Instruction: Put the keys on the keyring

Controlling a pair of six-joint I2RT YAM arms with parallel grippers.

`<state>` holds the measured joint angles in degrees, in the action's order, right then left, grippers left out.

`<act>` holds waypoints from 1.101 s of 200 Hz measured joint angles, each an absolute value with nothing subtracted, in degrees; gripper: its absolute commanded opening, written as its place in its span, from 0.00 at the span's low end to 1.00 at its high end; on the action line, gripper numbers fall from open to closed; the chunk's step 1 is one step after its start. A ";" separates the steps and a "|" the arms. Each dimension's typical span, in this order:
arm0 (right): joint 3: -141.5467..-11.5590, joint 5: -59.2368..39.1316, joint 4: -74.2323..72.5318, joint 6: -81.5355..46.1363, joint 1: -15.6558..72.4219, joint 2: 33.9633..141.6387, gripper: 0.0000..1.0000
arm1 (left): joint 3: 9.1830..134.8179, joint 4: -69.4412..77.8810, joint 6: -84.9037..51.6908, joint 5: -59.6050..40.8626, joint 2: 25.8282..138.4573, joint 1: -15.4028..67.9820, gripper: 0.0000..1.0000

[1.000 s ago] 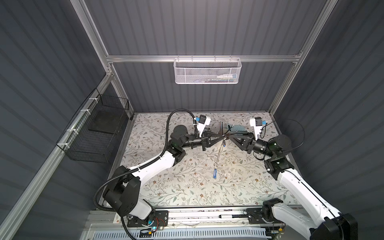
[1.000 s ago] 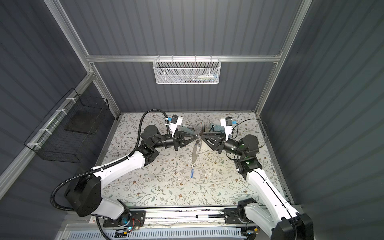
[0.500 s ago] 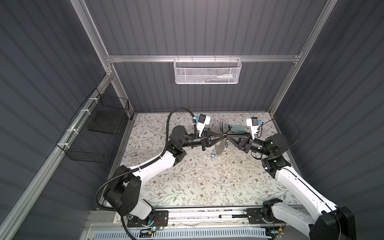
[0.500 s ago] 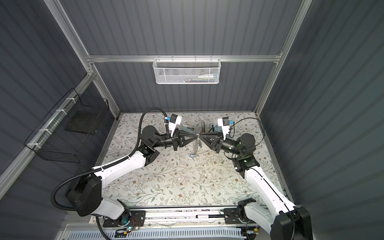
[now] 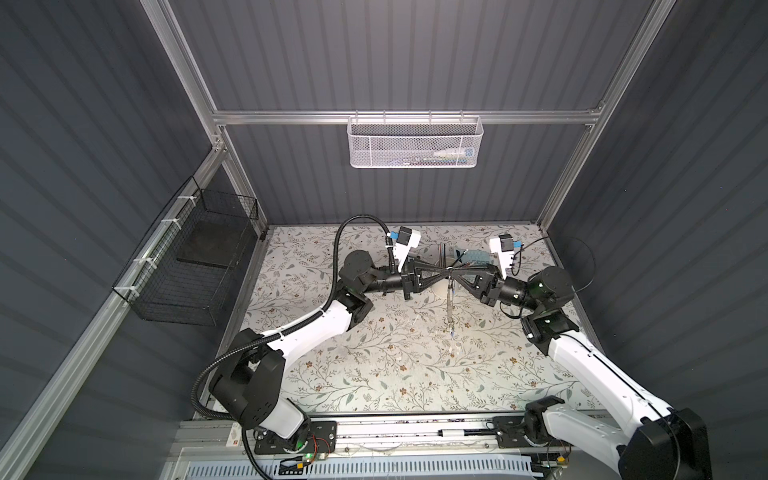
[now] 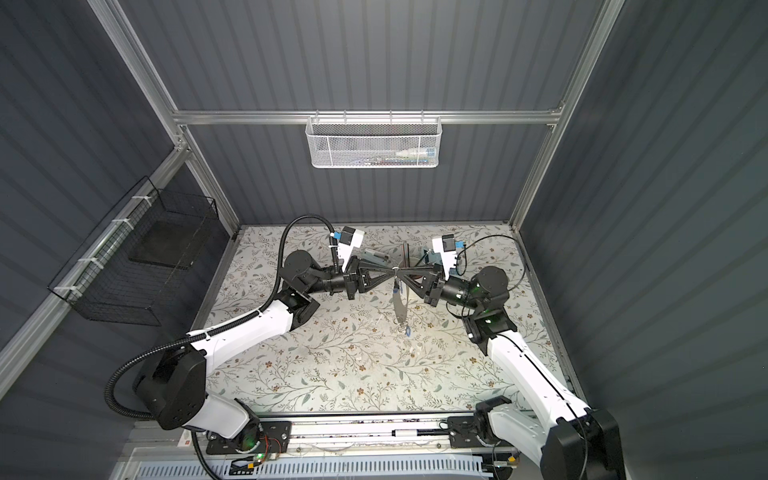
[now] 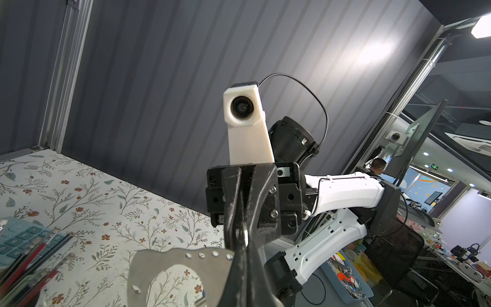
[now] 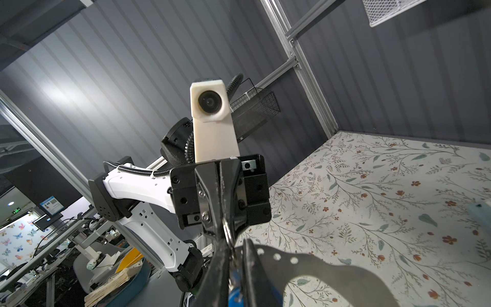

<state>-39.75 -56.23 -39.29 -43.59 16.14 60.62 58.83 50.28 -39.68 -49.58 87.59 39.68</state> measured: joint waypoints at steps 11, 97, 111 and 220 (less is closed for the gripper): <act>-39.75 -56.23 -39.35 -43.59 16.19 60.73 0.12 | 58.83 50.26 -39.68 -49.58 87.74 39.64 0.00; -39.72 -56.36 -39.46 -43.46 16.27 60.93 0.00 | 59.11 49.06 -39.20 -49.54 87.77 39.64 0.00; -39.72 -56.07 -38.94 -43.16 16.27 60.93 0.00 | 59.48 47.42 -38.13 -49.54 87.66 39.57 0.00; -39.77 -55.72 -20.43 -21.61 16.60 54.19 0.00 | 78.83 -10.90 -1.13 -41.85 77.91 39.55 0.40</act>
